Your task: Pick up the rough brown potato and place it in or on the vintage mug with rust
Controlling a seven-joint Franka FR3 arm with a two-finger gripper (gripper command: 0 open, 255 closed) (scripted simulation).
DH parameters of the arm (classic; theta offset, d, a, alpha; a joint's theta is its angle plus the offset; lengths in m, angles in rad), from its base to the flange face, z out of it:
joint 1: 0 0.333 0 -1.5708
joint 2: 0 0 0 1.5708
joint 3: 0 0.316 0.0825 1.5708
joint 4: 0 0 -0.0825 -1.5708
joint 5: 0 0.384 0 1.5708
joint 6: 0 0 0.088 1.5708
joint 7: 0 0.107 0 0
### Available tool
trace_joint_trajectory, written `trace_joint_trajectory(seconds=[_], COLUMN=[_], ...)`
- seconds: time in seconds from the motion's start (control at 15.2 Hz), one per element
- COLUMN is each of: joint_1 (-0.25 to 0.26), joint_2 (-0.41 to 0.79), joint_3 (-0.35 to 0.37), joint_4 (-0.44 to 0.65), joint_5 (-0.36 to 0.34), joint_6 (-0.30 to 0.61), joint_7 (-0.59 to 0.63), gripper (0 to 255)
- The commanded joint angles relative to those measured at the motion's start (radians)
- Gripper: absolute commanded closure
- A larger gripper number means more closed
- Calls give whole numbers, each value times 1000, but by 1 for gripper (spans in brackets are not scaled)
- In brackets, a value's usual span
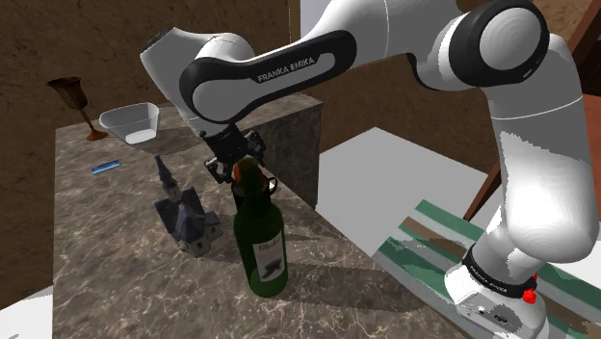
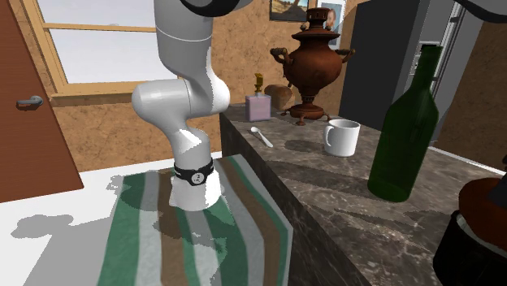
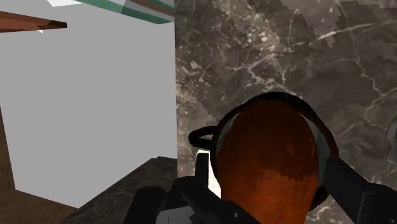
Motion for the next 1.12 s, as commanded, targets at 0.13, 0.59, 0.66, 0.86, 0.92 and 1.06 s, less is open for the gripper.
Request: trace_joint_trajectory(seconds=[0.13, 0.59, 0.66, 0.86, 0.92, 1.06], joint_1=[0, 77, 77, 77, 77, 77], joint_2=[0, 43, 43, 43, 43, 43], joint_3=[0, -7, -7, -7, -7, -7], joint_4=[0, 194, 194, 194, 194, 194], joint_5=[0, -14, -14, -14, -14, -14], joint_6=[0, -145, -145, -145, -145, -145], joint_7=[0, -19, -19, -19, -19, -19], gripper=[0, 0, 0, 0, 0, 0])
